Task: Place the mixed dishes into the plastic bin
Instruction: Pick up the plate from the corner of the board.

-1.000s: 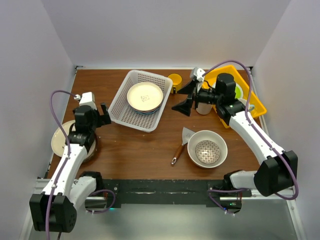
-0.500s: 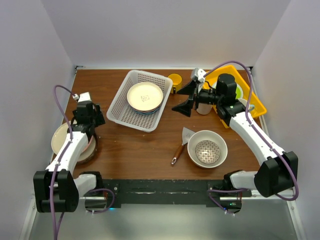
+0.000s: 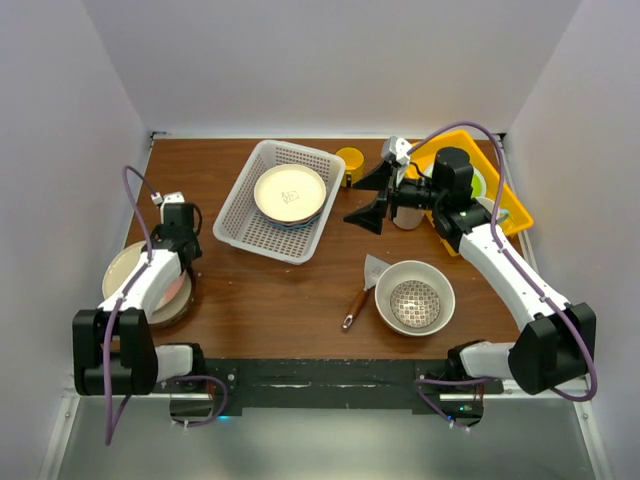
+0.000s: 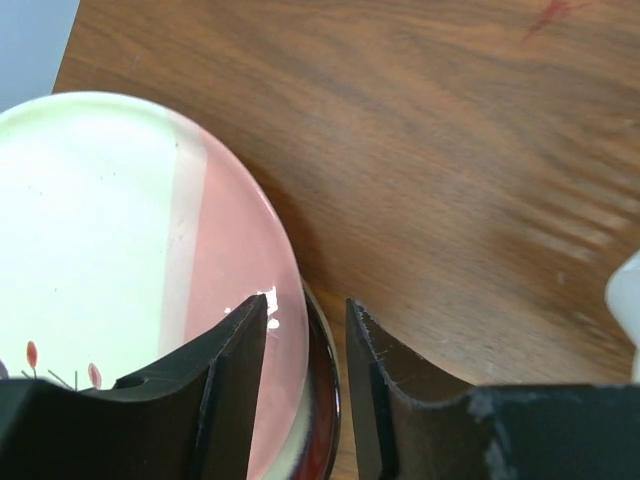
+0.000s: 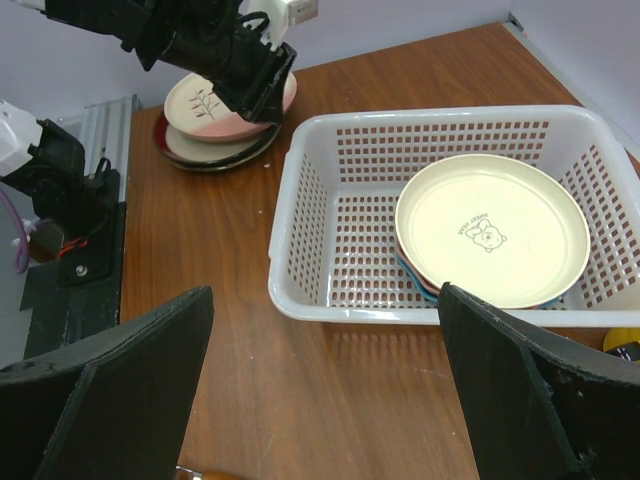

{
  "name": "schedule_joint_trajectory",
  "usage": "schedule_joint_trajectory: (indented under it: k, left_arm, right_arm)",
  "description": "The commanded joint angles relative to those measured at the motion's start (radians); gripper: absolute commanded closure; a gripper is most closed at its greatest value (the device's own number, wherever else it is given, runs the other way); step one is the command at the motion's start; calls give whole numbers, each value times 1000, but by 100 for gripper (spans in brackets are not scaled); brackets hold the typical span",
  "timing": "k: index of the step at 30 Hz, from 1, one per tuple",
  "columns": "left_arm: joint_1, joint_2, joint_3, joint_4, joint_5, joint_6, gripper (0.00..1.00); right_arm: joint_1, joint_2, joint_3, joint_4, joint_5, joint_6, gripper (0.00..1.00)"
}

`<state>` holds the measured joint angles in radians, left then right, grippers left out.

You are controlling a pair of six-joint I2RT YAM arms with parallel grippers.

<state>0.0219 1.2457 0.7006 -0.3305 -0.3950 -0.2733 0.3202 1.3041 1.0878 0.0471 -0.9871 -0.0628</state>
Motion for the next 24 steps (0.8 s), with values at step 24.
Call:
schedule_joint_trajectory:
  k: [24]
  left_arm:
    - [-42,166,106,-102,-183,-115,74]
  right_arm:
    - [-1,-22,-3,39,-15,3,2]
